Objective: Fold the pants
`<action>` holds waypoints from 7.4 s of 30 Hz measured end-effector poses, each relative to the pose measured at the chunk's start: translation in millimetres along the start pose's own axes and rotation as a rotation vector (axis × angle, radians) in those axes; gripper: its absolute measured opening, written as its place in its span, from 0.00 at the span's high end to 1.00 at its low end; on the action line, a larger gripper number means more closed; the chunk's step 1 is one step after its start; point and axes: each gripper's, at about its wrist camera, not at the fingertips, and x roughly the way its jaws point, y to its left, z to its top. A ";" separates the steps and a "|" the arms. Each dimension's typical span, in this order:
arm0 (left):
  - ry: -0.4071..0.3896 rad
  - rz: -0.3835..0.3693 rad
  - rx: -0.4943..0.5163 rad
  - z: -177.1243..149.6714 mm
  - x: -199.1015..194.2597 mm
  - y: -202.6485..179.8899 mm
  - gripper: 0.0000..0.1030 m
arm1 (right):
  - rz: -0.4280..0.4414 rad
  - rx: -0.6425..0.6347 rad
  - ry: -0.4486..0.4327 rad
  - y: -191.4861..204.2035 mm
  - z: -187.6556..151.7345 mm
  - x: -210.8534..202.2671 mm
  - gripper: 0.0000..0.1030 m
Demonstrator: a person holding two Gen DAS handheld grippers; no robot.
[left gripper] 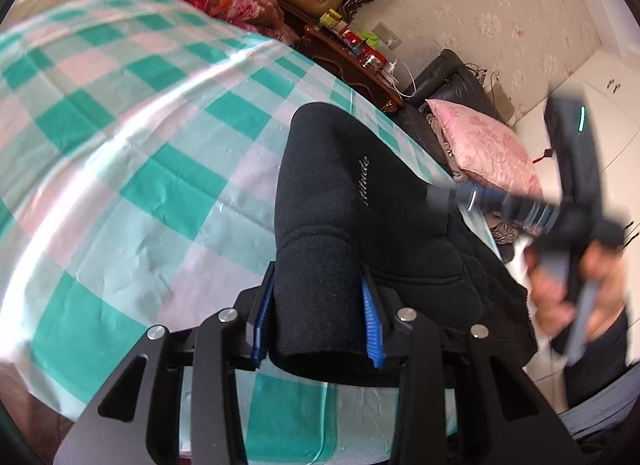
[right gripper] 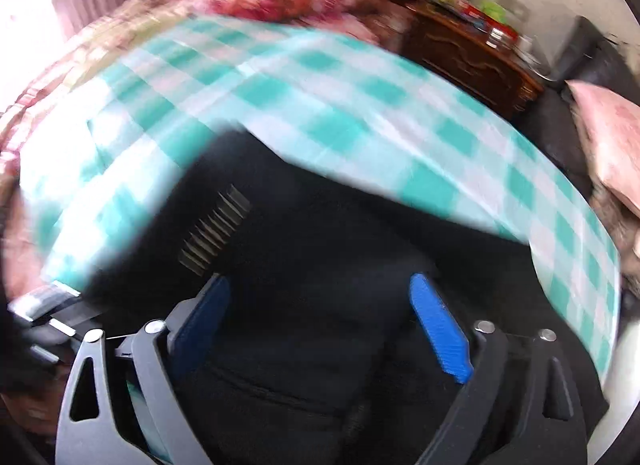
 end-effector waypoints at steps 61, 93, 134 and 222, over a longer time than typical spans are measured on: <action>-0.254 0.037 1.184 -80.1 30.7 -421.2 0.71 | 0.643 0.621 -0.193 -304.9 -125.8 -169.3 0.75; -0.401 0.183 1.654 -247.0 130.7 -465.4 0.74 | 0.338 0.591 -0.171 -362.9 -215.4 -133.6 0.77; 0.071 -0.282 1.232 -212.5 164.4 -477.7 0.72 | -0.162 0.685 -0.390 -354.1 -329.5 -202.1 0.36; 0.169 0.060 0.719 -44.1 150.2 -390.8 0.02 | -0.454 0.840 -0.174 -255.9 -358.2 -136.2 0.11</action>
